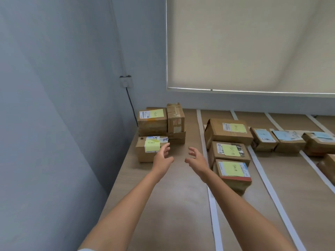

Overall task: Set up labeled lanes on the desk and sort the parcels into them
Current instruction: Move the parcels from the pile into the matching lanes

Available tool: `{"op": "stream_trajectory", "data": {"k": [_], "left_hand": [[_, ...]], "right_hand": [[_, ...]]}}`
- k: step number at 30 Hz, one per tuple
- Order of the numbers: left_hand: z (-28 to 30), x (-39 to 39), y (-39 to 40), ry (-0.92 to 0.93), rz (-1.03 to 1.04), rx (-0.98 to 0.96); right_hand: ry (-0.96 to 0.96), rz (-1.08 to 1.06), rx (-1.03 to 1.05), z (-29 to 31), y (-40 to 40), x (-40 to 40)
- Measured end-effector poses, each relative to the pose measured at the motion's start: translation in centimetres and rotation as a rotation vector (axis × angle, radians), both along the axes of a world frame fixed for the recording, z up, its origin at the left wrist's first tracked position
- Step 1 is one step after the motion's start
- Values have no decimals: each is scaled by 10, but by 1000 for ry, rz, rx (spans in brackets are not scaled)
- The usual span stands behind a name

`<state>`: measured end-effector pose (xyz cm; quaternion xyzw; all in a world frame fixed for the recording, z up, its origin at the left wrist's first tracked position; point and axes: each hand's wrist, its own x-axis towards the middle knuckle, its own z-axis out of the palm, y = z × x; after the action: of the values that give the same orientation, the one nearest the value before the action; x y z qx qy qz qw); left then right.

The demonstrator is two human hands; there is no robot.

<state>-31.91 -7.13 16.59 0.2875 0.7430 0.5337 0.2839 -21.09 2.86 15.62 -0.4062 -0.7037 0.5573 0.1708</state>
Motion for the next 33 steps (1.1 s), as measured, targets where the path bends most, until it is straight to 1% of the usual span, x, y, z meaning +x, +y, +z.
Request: {"op": "stream_trajectory", "data": {"k": [8, 13, 19, 21, 24, 29, 33], "left_hand": [[-49, -109, -13, -84, 62, -85], [-89, -161, -22, -158, 133, -144], [-125, -206, -16, -161, 251, -205], [-135, -218, -8, -166, 256, -220], [-145, -229, 4, -180, 204, -228], [-150, -234, 16, -242, 114, -181], [-145, -230, 22, -256, 116, -148]], "right_hand": [[-39, -56, -79, -32, -6, -95], [-79, -93, -151, -66, 2, -135], [-142, -167, -179, -101, 21, -160], [-174, -189, -188, -112, 27, -165], [-191, -191, -194, -125, 35, -173], [-119, -178, -188, -136, 39, -189], [-89, -167, -177, -135, 39, -193]]}}
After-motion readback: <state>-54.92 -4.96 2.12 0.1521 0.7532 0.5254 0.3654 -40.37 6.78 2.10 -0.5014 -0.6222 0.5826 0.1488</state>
